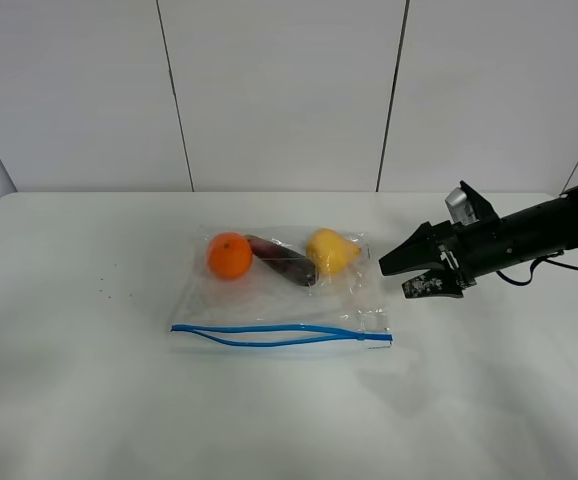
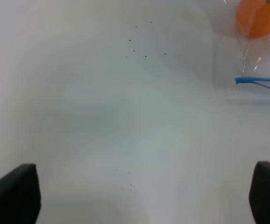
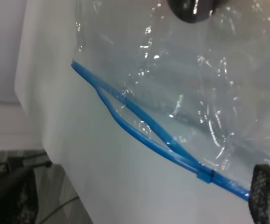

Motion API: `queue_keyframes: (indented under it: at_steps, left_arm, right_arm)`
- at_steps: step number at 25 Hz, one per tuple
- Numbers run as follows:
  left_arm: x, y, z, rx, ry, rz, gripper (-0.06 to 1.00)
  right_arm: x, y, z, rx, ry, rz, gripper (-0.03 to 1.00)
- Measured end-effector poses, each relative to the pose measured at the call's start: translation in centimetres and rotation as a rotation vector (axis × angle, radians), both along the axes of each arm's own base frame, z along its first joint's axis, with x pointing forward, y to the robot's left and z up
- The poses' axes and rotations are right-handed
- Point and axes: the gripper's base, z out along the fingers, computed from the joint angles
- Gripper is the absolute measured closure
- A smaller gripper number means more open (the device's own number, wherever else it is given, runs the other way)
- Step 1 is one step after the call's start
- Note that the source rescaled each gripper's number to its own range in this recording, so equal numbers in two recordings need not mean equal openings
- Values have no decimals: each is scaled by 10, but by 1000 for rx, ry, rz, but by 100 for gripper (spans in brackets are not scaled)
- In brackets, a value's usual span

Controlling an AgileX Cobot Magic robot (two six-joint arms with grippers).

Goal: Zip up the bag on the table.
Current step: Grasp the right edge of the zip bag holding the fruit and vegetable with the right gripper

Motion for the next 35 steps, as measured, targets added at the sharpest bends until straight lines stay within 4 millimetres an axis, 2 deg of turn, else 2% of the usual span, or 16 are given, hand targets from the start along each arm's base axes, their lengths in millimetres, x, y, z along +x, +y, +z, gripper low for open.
queue_keyframes:
  at_steps: [3, 10, 17, 35]
  left_arm:
    - [0, 0, 0, 0, 0, 0, -5]
    - [0, 0, 0, 0, 0, 0, -5]
    - [0, 0, 0, 0, 0, 0, -5]
    - [0, 0, 0, 0, 0, 0, -5]
  right_arm:
    - [-1, 2, -2, -43, -6, 39, -3]
    - [3, -4, -15, -174, 0, -8, -3]
    - [2, 0, -63, -84, 162, -12, -3]
    - [3, 3, -67, -35, 175, -24, -3]
